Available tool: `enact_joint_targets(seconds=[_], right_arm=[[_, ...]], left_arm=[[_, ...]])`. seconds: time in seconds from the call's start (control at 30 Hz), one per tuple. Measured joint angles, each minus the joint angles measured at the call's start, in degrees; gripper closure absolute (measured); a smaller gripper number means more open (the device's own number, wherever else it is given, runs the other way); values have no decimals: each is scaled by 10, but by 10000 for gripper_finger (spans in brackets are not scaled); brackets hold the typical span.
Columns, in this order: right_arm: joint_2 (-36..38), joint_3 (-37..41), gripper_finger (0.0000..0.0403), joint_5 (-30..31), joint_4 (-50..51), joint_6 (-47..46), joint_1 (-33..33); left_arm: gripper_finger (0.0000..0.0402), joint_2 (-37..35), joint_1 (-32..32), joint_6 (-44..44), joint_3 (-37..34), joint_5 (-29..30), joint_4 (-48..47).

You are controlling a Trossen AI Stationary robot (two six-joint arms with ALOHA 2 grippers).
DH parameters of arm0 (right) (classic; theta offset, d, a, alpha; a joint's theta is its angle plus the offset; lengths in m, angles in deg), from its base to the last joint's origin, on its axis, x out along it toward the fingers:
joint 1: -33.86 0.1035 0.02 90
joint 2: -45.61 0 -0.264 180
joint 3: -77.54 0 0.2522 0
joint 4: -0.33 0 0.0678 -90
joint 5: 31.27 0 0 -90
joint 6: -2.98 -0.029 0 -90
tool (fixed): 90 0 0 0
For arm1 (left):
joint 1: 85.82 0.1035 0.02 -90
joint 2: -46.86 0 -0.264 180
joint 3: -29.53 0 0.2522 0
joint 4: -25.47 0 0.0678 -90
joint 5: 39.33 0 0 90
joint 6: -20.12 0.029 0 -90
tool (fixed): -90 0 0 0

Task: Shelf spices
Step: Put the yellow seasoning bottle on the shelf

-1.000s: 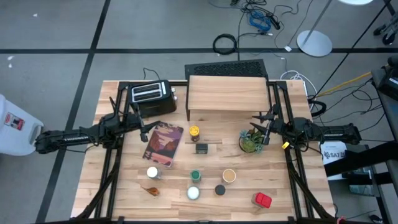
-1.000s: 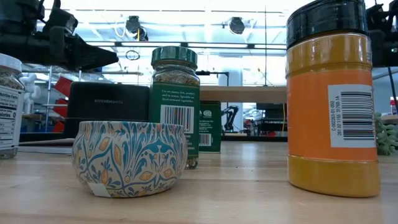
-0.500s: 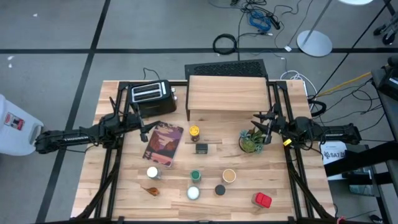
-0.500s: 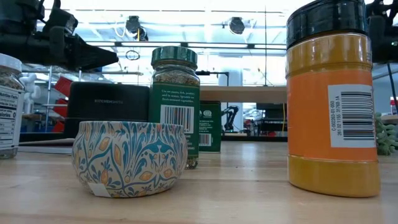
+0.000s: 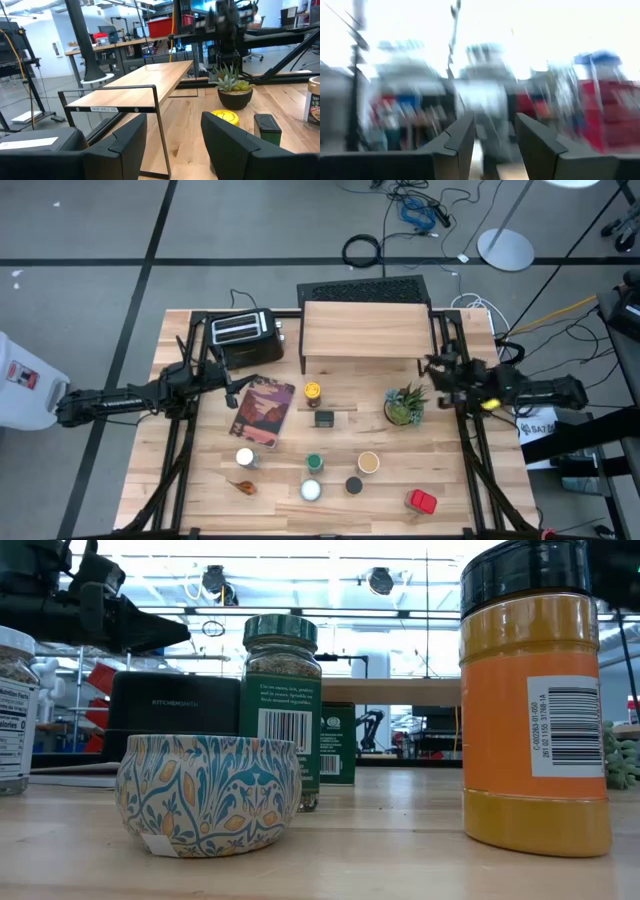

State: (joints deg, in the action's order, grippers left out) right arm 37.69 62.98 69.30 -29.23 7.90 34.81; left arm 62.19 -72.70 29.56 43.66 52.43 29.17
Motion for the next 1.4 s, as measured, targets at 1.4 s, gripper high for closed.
enact_joint_targets(seconds=[1.4], right_arm=[[-477, -741, 270, -65, 1066, -122, 0]], left_arm=[[203, 0, 0, 0, 0, 0, 0]])
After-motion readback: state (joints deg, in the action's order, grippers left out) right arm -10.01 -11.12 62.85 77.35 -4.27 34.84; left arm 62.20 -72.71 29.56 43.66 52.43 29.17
